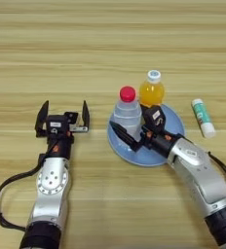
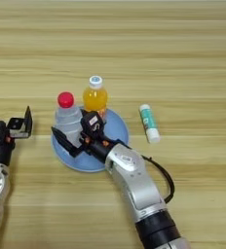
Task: Move the objects on the table
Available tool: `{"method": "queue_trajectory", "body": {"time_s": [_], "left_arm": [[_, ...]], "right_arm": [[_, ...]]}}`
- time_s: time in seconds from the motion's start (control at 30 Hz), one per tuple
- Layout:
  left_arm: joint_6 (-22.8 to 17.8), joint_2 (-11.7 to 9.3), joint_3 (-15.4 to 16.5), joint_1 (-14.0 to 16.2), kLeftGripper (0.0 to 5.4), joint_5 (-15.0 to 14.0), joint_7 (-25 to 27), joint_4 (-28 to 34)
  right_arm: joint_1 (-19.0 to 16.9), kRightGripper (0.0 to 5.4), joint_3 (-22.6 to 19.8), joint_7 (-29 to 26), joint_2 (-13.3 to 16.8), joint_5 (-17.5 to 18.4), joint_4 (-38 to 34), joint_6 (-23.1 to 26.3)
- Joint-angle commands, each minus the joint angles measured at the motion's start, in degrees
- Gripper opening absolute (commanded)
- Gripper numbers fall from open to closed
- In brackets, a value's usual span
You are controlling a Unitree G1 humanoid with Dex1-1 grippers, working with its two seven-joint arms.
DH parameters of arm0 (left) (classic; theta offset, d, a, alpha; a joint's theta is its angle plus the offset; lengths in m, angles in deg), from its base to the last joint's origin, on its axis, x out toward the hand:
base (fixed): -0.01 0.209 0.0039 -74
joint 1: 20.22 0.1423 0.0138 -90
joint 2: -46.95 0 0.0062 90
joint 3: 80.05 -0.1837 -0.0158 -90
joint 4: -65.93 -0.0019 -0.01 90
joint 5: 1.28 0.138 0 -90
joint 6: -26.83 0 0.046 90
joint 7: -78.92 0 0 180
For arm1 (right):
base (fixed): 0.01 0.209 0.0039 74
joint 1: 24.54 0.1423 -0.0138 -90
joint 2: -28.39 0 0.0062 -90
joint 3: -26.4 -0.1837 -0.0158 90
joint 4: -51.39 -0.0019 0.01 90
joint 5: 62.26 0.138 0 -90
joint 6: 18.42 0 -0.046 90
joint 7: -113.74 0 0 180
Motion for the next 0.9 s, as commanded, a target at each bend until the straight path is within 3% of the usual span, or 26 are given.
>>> {"method": "queue_trajectory", "body": {"time_s": [0.03,0.33,0.6,0.77,0.9], "left_arm": [[-0.50,-0.44,0.06,-0.10,5.40,0.58,-0.34,0.05],[-0.68,-0.40,0.14,0.00,5.40,0.60,-0.59,0.15],[-0.70,-0.30,0.12,0.09,5.40,0.71,-0.86,0.25],[-0.64,-0.18,-0.02,0.01,5.40,0.93,-1.19,0.11],[-0.69,-0.14,-0.16,-0.01,5.40,1.04,-1.42,0.19]], "right_arm": [[0.29,3.90,-0.03,0.28,-0.56,0.24,-1.14,1.02],[-2.01,3.25,2.24,0.70,-1.14,0.39,-7.33,3.52],[-4.59,3.15,2.19,3.02,-0.17,1.48,-21.11,8.00],[-5.36,3.15,-2.33,5.06,1.50,3.73,-29.77,11.39],[-5.73,3.15,-9.63,8.67,3.83,4.61,-36.55,13.53]]}}
